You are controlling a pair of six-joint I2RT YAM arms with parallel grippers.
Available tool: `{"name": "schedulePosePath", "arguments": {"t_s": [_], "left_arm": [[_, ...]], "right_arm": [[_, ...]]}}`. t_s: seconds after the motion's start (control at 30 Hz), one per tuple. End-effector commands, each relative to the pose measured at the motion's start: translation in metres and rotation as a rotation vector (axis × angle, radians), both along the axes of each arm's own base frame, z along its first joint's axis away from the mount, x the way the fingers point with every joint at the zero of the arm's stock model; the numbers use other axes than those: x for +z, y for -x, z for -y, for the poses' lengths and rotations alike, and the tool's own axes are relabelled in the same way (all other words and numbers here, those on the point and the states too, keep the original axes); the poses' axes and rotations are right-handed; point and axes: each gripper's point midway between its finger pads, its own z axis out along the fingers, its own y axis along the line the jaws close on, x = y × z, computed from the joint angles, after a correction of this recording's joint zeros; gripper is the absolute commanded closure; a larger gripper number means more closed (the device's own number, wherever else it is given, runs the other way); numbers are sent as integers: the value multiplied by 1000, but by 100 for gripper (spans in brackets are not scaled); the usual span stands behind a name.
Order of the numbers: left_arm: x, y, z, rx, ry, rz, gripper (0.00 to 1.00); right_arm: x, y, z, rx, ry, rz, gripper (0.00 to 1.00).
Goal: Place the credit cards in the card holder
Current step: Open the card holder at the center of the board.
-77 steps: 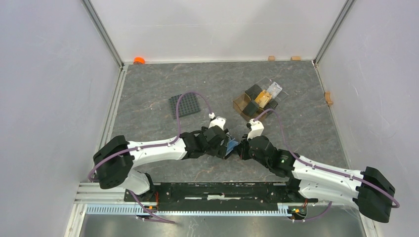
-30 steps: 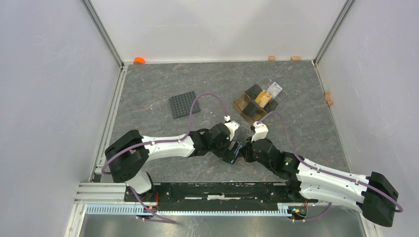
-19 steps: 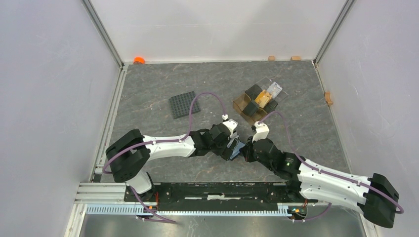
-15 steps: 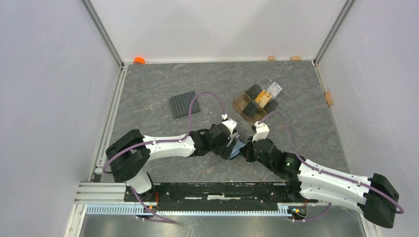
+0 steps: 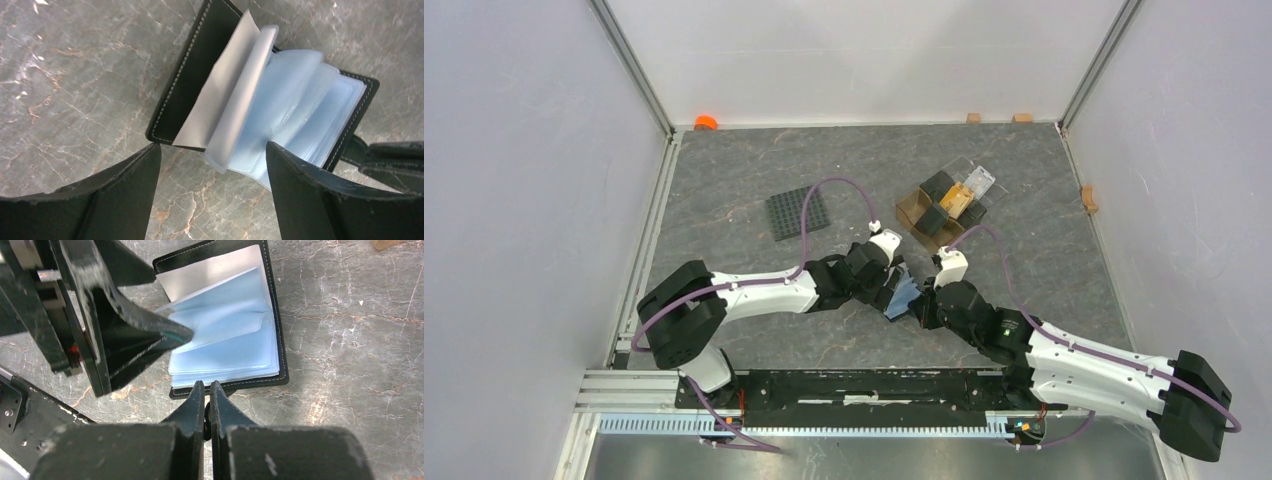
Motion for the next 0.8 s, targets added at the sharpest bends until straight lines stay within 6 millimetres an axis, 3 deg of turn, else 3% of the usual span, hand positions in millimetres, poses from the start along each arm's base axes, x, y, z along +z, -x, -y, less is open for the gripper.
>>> {"name": "schedulePosePath", "arguments": {"t_s": [0.0,0.27,0.77], "left_arm": [[25,-28,11,43,74,80,18],[25,-41,15,42,135,42,19],[0,-43,12,22,141,-46,51]], "right_arm": [[-4,4,0,10,-3,-10,100],[-15,8,3,14,9,-36,100],[-25,5,14,-24,77,-37,100]]}}
